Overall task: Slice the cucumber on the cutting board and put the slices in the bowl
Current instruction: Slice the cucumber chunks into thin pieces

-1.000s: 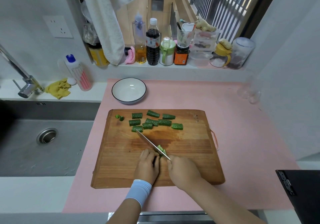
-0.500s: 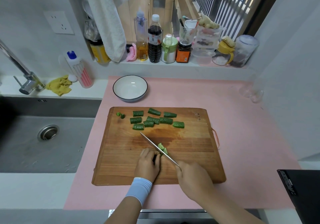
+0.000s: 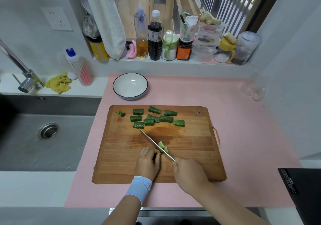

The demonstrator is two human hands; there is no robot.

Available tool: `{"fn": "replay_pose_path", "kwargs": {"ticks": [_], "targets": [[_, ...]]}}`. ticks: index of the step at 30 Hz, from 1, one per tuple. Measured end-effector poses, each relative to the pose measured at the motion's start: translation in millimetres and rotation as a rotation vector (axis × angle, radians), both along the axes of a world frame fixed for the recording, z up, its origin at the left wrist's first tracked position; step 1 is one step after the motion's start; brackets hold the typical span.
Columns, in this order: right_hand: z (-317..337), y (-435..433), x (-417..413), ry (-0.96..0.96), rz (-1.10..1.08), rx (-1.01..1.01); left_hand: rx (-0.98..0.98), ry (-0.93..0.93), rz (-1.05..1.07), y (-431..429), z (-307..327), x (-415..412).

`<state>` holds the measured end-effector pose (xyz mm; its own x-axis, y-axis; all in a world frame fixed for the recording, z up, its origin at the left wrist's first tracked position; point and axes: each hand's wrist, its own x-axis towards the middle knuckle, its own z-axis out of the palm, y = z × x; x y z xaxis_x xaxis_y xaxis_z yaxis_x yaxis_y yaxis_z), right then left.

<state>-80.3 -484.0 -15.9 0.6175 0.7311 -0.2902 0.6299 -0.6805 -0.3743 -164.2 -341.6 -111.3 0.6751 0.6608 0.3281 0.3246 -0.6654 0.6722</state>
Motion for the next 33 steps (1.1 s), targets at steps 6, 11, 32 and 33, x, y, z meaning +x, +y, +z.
{"fn": "replay_pose_path", "kwargs": {"ticks": [6, 11, 32, 33], "targets": [[2, 23, 1, -0.018, 0.025, -0.044, 0.013, -0.007, -0.008, -1, 1, -2], [5, 18, 0, -0.031, 0.049, -0.036, 0.023, 0.004, 0.011, -1, -2, -3], [8, 13, -2, 0.014, 0.026, -0.04, 0.011, -0.003, 0.013, -2, -2, -5], [7, 17, -1, 0.015, 0.028, -0.041, 0.012, 0.003, 0.01, -2, -2, -5]]}}
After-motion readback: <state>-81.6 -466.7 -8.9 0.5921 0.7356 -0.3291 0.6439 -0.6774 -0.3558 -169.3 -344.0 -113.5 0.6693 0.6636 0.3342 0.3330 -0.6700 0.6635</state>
